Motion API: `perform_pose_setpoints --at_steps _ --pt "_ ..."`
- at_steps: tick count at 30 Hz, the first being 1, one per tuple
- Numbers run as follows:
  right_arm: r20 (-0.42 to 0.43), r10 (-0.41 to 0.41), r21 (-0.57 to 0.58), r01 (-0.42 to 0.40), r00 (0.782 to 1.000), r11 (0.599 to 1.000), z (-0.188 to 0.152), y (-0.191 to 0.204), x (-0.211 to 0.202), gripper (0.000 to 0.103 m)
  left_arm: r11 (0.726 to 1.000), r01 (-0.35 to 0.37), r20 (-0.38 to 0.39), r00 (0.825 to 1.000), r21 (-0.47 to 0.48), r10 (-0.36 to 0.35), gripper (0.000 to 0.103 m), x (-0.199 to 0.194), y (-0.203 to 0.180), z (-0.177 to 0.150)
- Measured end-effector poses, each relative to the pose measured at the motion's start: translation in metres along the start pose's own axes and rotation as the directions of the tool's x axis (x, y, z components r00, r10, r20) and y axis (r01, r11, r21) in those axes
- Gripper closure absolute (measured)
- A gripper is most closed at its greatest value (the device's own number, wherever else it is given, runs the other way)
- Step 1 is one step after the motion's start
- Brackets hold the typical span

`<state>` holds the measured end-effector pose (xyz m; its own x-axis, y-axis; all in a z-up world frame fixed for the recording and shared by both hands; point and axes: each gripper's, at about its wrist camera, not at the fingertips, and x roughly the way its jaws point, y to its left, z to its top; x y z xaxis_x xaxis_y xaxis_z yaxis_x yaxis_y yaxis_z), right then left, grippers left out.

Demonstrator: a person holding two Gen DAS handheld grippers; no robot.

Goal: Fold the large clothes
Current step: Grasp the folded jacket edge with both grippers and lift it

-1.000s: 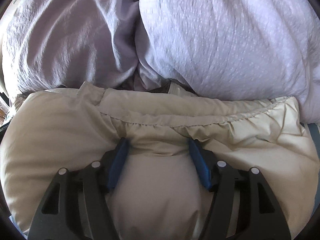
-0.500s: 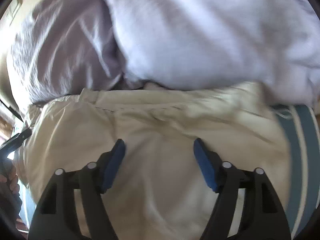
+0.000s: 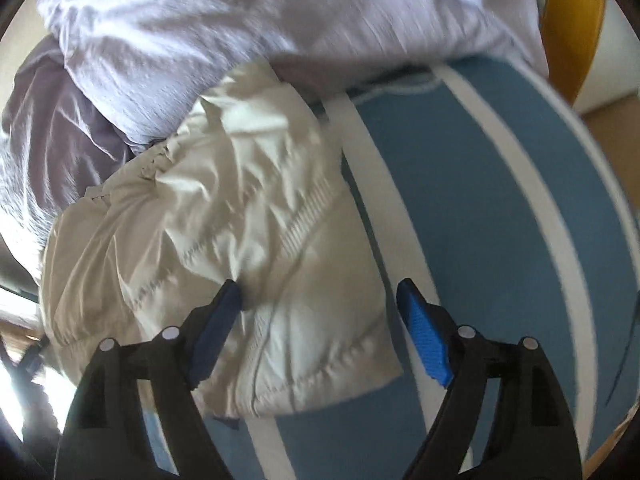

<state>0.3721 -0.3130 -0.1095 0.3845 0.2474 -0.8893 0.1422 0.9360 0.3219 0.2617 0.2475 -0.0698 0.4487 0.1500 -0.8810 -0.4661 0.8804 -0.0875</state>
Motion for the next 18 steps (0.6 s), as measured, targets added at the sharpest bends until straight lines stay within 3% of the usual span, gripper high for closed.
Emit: perform_pose_setpoints --at_steps 8,11,14,15,18 --pt "-0.053 0.158 0.160 -0.147 0.986 0.976 -0.010 -0.032 0.020 0.018 0.980 0.091 -0.056 0.993 -0.179 -0.102 0.010 0.020 0.009 -0.013" --pt "-0.056 0.228 0.201 -0.212 0.972 0.956 -0.016 -0.033 0.021 0.032 0.956 0.132 -0.058 0.987 -0.260 -0.152 0.012 0.025 0.015 -0.016" --pt "-0.046 0.279 0.237 -0.260 0.959 0.936 -0.018 -0.035 0.027 0.047 0.924 0.205 -0.034 0.973 -0.323 -0.228 0.032 0.027 0.018 -0.019" --pt "-0.043 0.281 0.237 -0.263 0.959 0.935 -0.018 -0.036 0.028 0.051 0.918 0.223 -0.020 0.970 -0.328 -0.243 0.044 0.026 0.017 -0.020" --pt "-0.032 0.293 0.237 -0.277 0.956 0.931 -0.021 -0.037 0.025 0.066 0.924 0.220 0.008 0.973 -0.312 -0.230 0.063 0.016 0.011 -0.020"
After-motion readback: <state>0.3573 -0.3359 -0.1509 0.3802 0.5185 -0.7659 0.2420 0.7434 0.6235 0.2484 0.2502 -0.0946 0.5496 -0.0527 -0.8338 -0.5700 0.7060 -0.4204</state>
